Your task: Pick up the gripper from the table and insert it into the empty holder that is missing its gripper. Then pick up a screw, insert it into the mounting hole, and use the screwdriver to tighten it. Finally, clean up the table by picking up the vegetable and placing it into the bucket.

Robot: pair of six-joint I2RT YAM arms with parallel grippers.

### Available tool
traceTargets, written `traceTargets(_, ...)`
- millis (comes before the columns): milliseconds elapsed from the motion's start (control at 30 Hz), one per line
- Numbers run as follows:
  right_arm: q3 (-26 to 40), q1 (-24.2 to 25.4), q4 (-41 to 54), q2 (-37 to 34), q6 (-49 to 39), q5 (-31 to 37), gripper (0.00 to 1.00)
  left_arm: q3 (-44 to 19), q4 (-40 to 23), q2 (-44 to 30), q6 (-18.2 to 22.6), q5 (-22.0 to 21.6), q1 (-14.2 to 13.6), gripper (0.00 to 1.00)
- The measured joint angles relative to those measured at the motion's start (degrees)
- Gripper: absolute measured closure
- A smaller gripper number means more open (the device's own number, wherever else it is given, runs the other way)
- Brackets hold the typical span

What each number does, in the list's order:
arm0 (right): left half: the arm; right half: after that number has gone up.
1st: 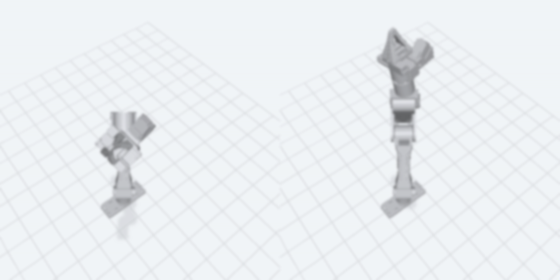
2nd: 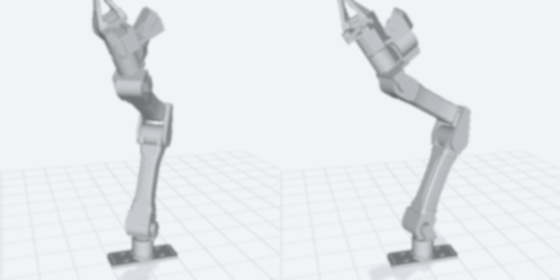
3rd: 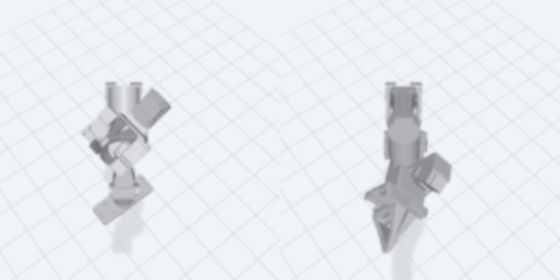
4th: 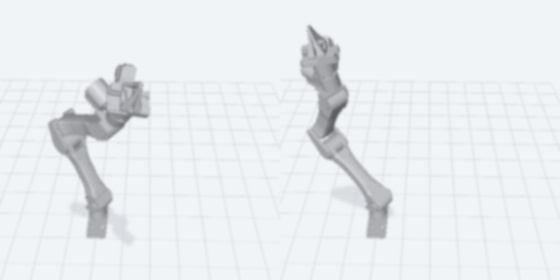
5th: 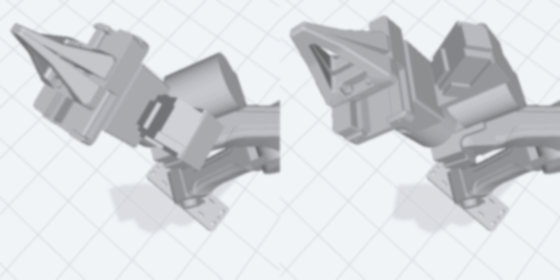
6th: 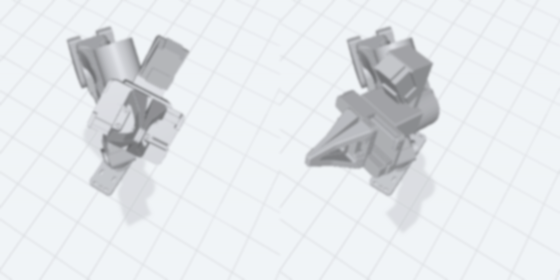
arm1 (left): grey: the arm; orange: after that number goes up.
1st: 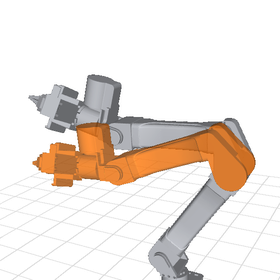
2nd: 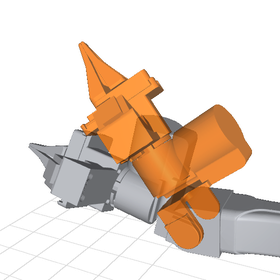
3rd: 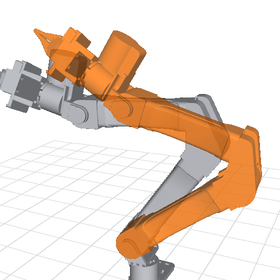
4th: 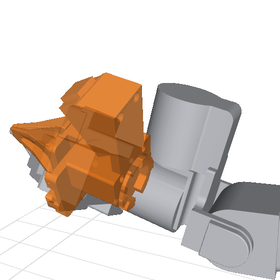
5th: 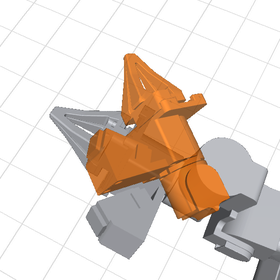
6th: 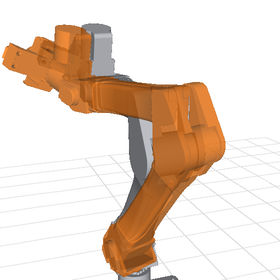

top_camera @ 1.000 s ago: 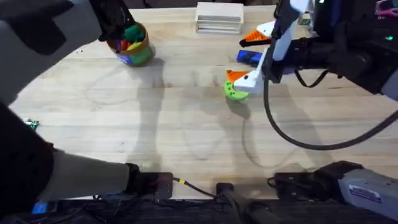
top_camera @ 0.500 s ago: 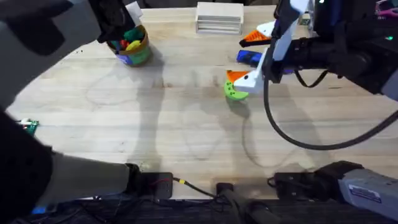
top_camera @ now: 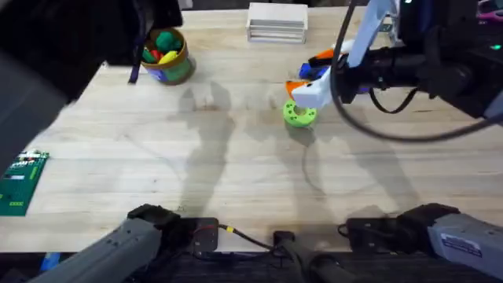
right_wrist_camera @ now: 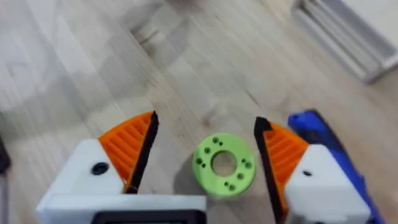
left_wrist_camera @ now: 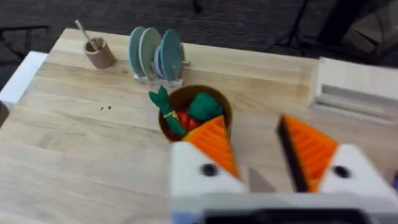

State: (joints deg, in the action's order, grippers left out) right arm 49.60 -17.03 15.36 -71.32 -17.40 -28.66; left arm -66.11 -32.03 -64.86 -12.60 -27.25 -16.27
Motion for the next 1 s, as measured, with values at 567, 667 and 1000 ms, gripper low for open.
traceTargets(567,17.92,0.45,30.04,0.89,9.71,8.37,0.011,0.00,-12.34,19.40,3.19,2.07,-10.87,0.024)
traceTargets(667,18.17,0.45,31.61,0.99,9.73,8.50,0.010,0.00,-15.27,21.23,3.70,5.42,-10.87,0.009)
traceTargets(1000,18.17,0.45,31.75,0.98,9.73,8.52,0.011,0.00,-19.25,21.77,5.09,11.23,-10.87,0.008)
